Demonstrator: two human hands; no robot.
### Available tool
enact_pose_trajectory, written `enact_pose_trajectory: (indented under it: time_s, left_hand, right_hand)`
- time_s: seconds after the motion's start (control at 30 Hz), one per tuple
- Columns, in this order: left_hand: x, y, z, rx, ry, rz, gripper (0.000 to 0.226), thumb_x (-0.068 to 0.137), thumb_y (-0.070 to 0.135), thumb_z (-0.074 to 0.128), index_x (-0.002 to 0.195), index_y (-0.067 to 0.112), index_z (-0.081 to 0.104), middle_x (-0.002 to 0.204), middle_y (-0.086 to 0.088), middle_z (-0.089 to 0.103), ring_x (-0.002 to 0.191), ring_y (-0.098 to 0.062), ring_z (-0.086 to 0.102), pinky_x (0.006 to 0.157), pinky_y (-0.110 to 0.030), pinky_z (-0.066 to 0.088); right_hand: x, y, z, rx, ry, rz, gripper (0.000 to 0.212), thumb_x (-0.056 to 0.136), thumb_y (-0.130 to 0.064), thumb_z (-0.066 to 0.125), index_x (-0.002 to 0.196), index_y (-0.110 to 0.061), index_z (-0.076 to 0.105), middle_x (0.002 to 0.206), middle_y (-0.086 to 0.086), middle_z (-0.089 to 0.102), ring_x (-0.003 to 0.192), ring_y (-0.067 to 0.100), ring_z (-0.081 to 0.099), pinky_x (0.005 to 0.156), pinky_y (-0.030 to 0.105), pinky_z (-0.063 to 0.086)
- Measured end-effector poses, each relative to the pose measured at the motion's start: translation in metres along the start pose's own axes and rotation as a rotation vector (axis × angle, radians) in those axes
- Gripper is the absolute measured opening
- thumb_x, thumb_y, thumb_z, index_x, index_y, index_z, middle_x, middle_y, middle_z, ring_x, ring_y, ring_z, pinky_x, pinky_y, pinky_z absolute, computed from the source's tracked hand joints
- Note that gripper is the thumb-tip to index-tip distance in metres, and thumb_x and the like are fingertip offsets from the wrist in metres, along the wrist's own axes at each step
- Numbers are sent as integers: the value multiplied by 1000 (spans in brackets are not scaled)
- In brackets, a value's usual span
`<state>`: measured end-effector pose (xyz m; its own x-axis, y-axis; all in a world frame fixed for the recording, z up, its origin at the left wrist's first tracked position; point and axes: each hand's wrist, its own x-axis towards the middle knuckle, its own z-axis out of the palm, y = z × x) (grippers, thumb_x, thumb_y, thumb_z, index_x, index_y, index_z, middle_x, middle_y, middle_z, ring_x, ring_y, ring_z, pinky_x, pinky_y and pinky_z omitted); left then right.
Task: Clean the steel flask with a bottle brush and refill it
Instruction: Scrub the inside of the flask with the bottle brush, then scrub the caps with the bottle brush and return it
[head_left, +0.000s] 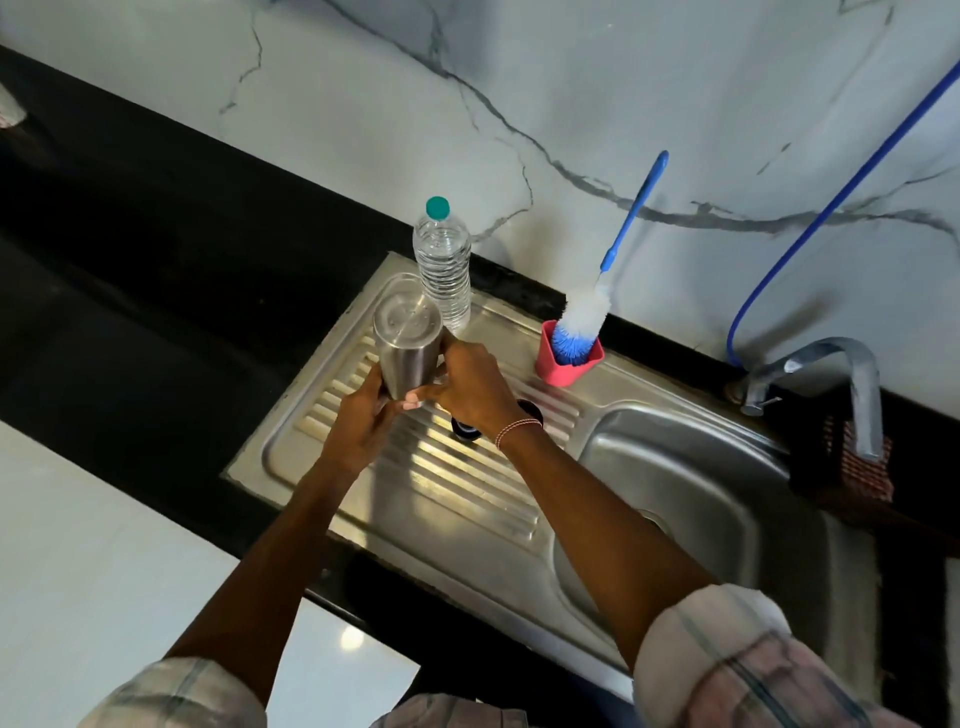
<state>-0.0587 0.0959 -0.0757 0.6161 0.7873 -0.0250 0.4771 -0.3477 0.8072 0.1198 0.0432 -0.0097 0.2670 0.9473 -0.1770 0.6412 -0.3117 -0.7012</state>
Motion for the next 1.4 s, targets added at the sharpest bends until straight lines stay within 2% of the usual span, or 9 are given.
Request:
enact_pose_trajectory:
  time_s: [0.1,0.17,0.37,0.53,0.73,0.87,1.0,1.23,1.4]
  left_hand:
    - [1,-6,-1,23,-72,-94,46,104,12,55,149,10,43,128,-13,67,110,-10,67,93,-19,53]
    - [3,-7,-1,9,-74,-180,45,103,3,51,148,1,45,131,-19,66,119,-28,65,96,-20,48]
    - [0,-13,-2,42,-109,-196,48,101,5,58,147,8,44,123,-12,66,105,-12,62,101,-35,49]
    - [-4,-10,2,14,-97,-236,43,103,4,55,145,2,44,116,-13,65,98,-15,64,87,-15,43]
    - [-4,-14,7,52,-68,-245,39,101,-2,52,140,-7,46,117,-24,66,107,-40,63,86,-22,41]
    - [-7,-13,10,28,-75,-232,47,102,5,57,147,4,43,118,-7,63,109,-19,60,91,-18,42]
    - [-8,-14,15,6,-15,-224,45,101,1,57,144,0,44,123,-17,66,111,-30,64,88,-16,43]
    - [-16,-23,19,-2,40,-119,68,99,12,65,157,13,29,134,-13,66,118,-31,67,101,-53,55]
    - [-25,-21,24,-41,131,-70,71,99,32,65,157,14,29,140,12,59,119,-4,64,96,-20,53]
  right_hand:
    - [7,5,13,-14,9,9,69,66,-29,95,122,-12,60,107,8,76,97,27,73,88,46,60]
    - [11,8,18,-6,15,11,69,66,-26,94,123,-12,59,107,8,76,98,27,73,88,45,60]
    - [16,10,25,-37,-15,-9,71,62,-28,96,120,-12,60,106,7,77,96,26,74,85,42,60]
    - [16,11,31,-61,-23,-25,66,67,-25,93,121,-12,58,107,8,76,100,30,72,86,40,60]
    - [16,11,31,-71,-28,-10,69,63,-31,95,120,-19,57,107,4,76,98,28,73,85,44,61]
    - [14,13,31,-70,-23,-33,65,67,-27,94,120,-16,59,109,6,76,99,28,73,85,46,61]
    - [11,16,32,-34,-20,-36,64,68,-24,93,122,-17,59,111,5,76,100,27,73,88,45,60]
    - [2,27,29,30,18,-29,75,70,-26,93,134,-24,56,123,-1,72,101,19,72,90,42,59]
    - [-14,45,18,112,27,4,68,76,-15,89,136,-23,57,120,-4,69,96,15,68,88,37,59]
